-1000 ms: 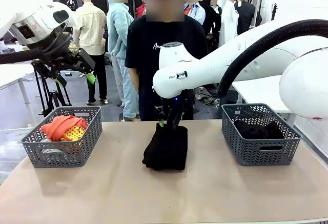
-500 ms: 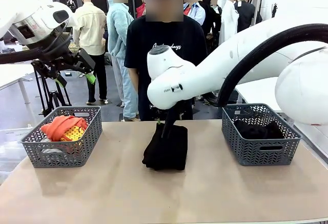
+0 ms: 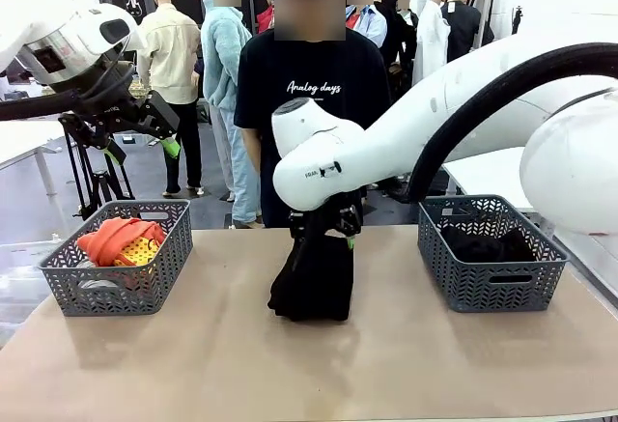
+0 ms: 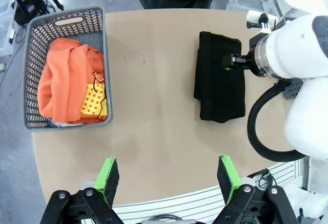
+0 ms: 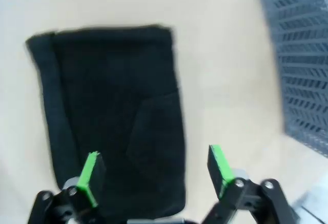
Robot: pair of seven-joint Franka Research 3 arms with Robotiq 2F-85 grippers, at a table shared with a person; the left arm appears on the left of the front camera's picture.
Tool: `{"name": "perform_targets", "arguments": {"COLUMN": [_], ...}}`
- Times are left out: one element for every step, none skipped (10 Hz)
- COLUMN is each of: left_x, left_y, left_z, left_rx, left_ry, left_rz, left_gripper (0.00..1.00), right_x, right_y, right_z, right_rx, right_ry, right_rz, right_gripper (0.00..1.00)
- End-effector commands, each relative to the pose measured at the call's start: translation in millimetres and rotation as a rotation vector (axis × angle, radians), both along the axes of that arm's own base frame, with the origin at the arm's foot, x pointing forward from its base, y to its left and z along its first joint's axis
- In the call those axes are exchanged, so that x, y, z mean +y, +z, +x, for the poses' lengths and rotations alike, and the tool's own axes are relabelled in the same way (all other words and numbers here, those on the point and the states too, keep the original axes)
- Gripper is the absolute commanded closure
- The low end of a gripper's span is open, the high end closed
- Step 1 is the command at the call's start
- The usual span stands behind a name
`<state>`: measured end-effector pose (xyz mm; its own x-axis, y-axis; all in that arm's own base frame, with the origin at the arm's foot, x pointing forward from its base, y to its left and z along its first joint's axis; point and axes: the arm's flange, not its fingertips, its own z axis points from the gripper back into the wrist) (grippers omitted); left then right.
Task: Sort the tops and bottoms.
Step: Lift clothes from the center of the table with your right hand.
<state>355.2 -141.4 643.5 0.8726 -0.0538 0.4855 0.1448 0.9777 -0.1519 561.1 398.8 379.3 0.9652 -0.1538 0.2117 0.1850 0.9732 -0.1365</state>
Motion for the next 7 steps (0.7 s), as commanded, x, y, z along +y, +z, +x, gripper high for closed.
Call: {"name": "perform_targets", "arguments": {"left_x": [3.0,3.0,3.0,3.0,3.0,3.0,3.0], "left_y": [0.8,0.8,0.8,0.8,0.8,0.8,0.8], "left_z": [-0.4,-0.4,-0.4,-0.4,-0.4,-0.4,-0.4], "left_rx": [-0.001,-0.001,-0.001,-0.001,-0.001,-0.001,-0.001], "left_ry": [-0.005,-0.005,-0.005,-0.005,-0.005,-0.005,-0.005], "left_rz": [-0.003,-0.003,-0.003,-0.003,-0.003,-0.003,-0.003], "left_gripper": [0.0,0.0,0.0,0.0,0.0,0.0,0.0], "right_x": [-19.1,-21.2,-19.1,-15.8,-10.4,-4.7,4.9], "right_y": [-9.3,-13.4,-16.2,-20.9,-26.7,-29.5,-31.0], "right_z": [-5.4,-4.6,-4.0,-1.6,2.4,6.3,8.2], "right_rx": [0.077,0.088,0.073,0.068,0.055,0.043,0.041], "right_ry": [0.081,0.141,0.174,0.184,0.194,0.2,0.208], "right_rz": [0.173,0.179,0.18,0.157,0.13,0.093,0.049], "right_gripper": [0.0,0.0,0.0,0.0,0.0,0.0,0.0]}}
